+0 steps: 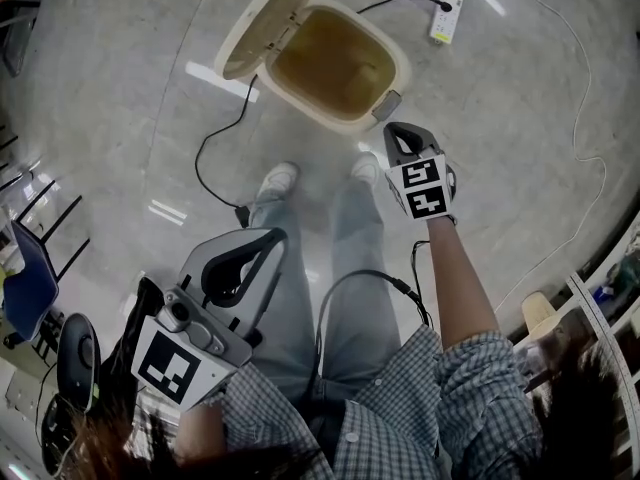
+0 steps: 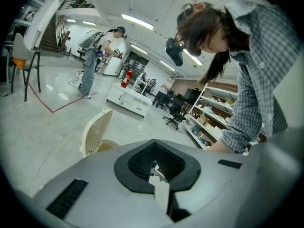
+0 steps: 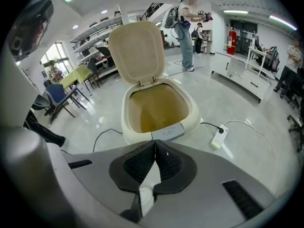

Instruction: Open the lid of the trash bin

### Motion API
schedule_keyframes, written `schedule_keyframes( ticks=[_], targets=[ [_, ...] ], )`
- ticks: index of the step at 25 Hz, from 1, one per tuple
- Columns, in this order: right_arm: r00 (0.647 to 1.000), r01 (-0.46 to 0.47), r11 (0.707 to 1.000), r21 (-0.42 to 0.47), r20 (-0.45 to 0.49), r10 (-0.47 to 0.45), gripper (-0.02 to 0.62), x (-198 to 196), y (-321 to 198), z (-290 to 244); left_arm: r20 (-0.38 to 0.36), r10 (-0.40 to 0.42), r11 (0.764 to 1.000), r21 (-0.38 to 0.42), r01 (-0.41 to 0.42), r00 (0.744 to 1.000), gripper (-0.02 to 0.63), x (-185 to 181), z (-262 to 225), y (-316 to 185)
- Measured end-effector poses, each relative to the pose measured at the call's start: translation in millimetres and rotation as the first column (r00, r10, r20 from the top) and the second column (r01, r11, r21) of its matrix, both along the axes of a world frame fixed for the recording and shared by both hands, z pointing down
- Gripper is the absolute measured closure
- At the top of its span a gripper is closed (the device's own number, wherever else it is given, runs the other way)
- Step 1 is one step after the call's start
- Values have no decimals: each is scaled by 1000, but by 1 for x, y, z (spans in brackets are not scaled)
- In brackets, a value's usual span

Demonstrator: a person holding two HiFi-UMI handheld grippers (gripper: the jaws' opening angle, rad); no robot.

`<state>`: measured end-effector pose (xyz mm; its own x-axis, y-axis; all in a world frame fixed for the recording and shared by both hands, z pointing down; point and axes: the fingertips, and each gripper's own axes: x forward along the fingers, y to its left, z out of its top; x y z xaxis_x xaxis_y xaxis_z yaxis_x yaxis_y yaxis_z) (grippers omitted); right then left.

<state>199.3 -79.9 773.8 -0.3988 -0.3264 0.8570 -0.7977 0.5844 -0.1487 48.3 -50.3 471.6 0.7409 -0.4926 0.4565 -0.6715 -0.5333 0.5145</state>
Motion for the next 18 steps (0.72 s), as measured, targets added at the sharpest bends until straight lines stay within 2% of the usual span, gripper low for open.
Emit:
schedule_keyframes(
  ticks=[8, 18],
  targets=[
    [1000, -10, 998, 54, -26, 11, 575, 17, 2, -35, 2, 9, 997, 81, -9, 1000, 607, -8, -27, -7],
    [993, -118, 984, 133, -9, 120, 575, 28, 1, -104, -8, 26, 981, 195, -24, 1000, 607, -9, -75, -18]
  ],
)
